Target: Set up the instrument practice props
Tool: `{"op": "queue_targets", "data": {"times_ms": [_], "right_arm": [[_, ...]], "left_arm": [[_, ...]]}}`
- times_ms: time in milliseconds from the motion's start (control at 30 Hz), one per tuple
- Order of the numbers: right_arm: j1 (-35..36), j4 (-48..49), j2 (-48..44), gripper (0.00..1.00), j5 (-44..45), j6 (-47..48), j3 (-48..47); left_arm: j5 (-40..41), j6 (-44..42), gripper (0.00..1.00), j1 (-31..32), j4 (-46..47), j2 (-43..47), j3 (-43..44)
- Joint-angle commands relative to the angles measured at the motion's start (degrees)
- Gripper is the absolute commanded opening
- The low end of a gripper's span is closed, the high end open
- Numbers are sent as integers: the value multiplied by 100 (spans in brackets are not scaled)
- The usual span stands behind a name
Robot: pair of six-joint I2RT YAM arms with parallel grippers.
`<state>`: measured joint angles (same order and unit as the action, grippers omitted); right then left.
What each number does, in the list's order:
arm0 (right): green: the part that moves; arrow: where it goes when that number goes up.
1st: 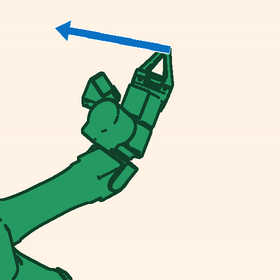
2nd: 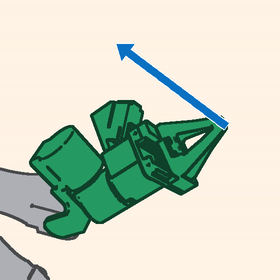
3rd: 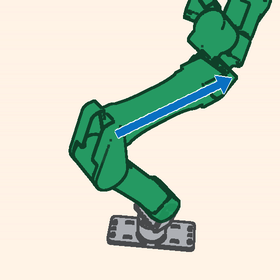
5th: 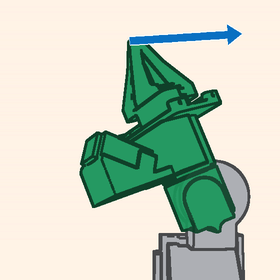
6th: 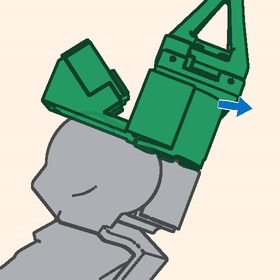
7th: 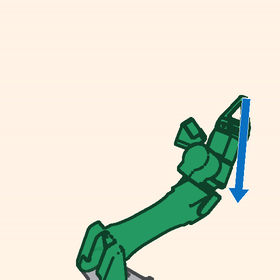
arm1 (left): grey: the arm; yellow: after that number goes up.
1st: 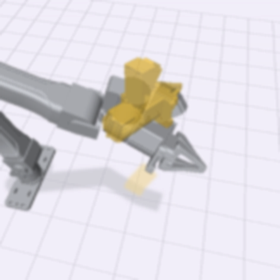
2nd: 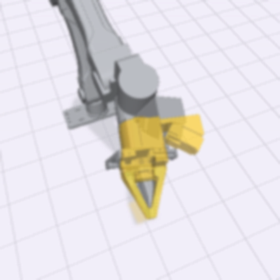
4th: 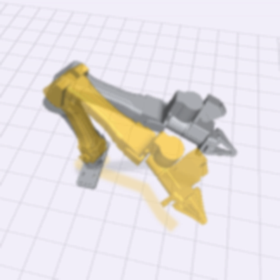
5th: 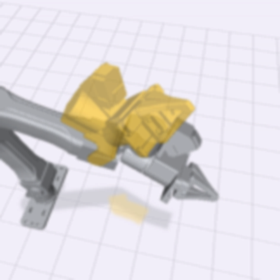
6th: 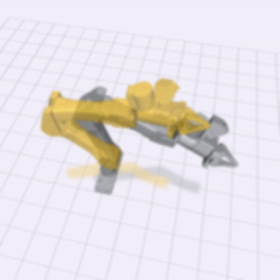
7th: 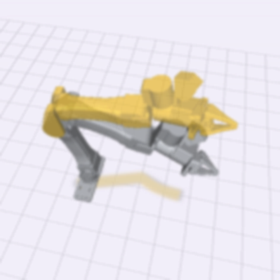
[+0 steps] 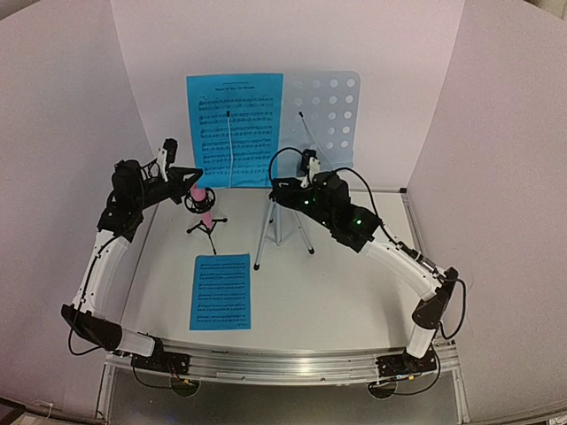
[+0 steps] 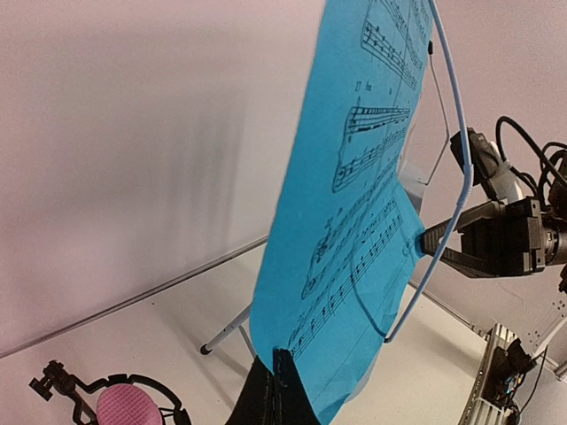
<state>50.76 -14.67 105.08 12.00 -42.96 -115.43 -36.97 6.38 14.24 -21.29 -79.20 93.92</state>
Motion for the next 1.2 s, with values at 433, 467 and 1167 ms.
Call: {"op": "queue_targets", "data": {"times_ms": [433,467,1167], "right_arm": [[-57,103,107,0,518,915,-559],[-59,99,134,0,518,943,-607],[-134,62,294,0,574,991,-614]], "left_arm": [[-37,74,0,67,670,6,-59],[-38,69,0,64,674,2,-63],[-28,-160,0,80,652,-43,-62]]}}
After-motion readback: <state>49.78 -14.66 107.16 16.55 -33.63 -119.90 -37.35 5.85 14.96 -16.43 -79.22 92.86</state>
